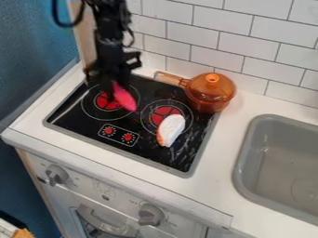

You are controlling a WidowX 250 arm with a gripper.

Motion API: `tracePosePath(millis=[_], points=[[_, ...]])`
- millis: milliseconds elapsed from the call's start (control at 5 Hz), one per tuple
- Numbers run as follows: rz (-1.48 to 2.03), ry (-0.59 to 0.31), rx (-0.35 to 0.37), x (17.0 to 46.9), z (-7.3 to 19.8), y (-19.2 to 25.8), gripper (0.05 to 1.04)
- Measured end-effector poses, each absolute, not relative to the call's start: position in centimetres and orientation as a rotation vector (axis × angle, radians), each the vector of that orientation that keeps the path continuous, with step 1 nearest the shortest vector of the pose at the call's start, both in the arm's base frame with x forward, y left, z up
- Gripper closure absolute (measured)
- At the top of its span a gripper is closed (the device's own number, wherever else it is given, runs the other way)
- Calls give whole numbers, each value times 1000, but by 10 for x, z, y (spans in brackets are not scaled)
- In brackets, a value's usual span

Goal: Push the pink fork to the left burner and make it vertical

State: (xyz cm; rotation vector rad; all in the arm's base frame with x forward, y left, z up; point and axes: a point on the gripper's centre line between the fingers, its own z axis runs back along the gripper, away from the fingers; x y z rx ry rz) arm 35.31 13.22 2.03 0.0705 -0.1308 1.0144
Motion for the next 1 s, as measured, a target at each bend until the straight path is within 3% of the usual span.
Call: tracePosePath(millis=[400,600,1000], points=[[565,-108,85,351,39,168,722],[326,-97,144,344,26,170,722],[-172,-146,111,348,12,158,722]])
